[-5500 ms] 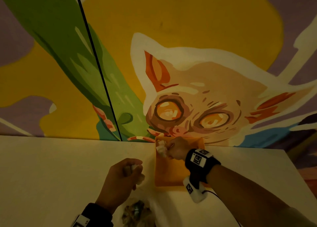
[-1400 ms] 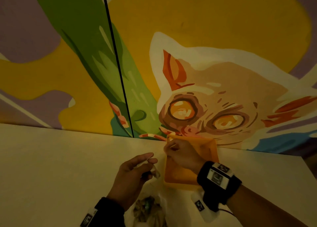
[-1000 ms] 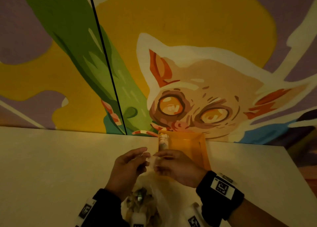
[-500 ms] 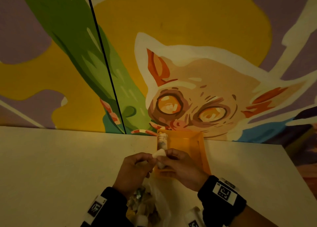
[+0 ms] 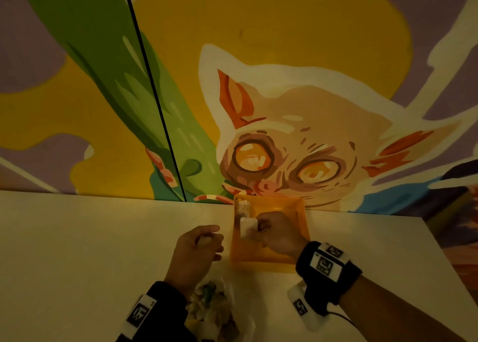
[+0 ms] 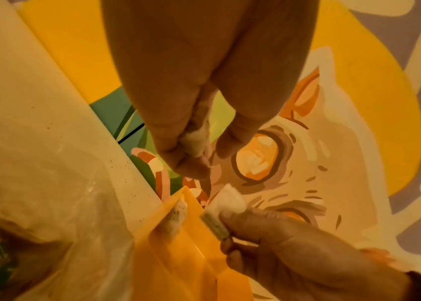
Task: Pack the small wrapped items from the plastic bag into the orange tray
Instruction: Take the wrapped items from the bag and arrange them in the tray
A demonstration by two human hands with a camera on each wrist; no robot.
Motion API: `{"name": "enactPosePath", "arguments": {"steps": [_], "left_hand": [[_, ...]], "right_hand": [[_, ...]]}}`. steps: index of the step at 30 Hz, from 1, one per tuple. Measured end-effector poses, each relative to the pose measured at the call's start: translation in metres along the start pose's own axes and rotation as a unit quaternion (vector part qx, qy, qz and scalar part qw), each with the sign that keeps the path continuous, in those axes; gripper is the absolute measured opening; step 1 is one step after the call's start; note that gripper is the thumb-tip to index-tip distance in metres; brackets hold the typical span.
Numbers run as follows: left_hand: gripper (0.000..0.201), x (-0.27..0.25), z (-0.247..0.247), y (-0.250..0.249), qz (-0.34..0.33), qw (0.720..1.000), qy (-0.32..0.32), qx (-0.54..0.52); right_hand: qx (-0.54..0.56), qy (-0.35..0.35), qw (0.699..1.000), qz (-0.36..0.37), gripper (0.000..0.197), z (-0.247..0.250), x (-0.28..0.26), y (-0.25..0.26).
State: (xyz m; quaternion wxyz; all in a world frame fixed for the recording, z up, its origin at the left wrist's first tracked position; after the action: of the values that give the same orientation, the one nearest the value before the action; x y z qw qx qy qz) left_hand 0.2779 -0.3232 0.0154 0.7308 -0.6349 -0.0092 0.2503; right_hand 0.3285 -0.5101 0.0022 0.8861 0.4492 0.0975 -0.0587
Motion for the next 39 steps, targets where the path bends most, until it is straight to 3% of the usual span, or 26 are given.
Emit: {"name": "enactPosePath", "arguments": {"steps": [2, 4, 6, 9, 12, 15, 20, 30, 34, 39], "left_hand": [[0.02, 0.001, 0.004, 0.002, 0.015, 1.0, -0.002, -0.02], [0.021, 0.003, 0.008, 0.005, 0.024, 0.999, -0.001, -0.031], [0.021, 0.005, 0.012, 0.007, 0.031, 0.999, -0.001, -0.039], [0.02, 0.008, 0.017, 0.011, 0.041, 0.998, -0.002, -0.048], [0.02, 0.01, 0.023, 0.014, 0.046, 0.998, -0.002, -0.052], [0.021, 0.01, 0.027, 0.018, 0.056, 0.997, 0.004, -0.057], [0.021, 0.011, 0.031, 0.021, 0.06, 0.997, 0.004, -0.055], [0.026, 0.004, 0.023, 0.014, 0.041, 0.997, 0.022, -0.062], [0.032, -0.002, 0.018, 0.013, 0.048, 0.995, 0.041, -0.072], [0.043, -0.01, 0.011, 0.011, 0.068, 0.992, 0.067, -0.082]], "right_hand": [[-0.04, -0.007, 0.999, -0.016, 0.016, -0.002, 0.018, -0.01], [-0.077, 0.005, 0.996, -0.032, 0.005, -0.007, 0.031, -0.016], [-0.106, 0.02, 0.993, -0.05, 0.019, -0.013, 0.043, -0.022], [-0.127, 0.035, 0.989, -0.062, 0.027, -0.023, 0.058, -0.026], [-0.144, 0.033, 0.987, -0.06, 0.02, -0.033, 0.072, -0.027], [-0.166, 0.043, 0.983, -0.061, 0.025, -0.043, 0.079, -0.03], [-0.202, 0.049, 0.976, -0.067, 0.013, -0.051, 0.084, -0.035], [-0.153, -0.03, 0.987, -0.048, 0.008, -0.028, 0.071, -0.019], [-0.126, -0.044, 0.99, -0.037, 0.029, -0.018, 0.059, -0.017], [-0.058, -0.078, 0.995, -0.011, 0.018, -0.005, 0.037, -0.006]]}}
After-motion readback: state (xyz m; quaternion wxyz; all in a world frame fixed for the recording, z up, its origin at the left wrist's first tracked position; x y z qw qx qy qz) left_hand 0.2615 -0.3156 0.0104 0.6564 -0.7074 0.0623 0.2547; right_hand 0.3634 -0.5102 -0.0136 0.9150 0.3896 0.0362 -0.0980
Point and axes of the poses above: each hand's wrist, its own x-axis towards the middle knuckle, its own z-axis out of the back of the hand, y = z × x, the point moved 9 cm from there along x, towards the middle knuckle, and after that the axes turned 15 degrees about -y, right-handed, at the moved point
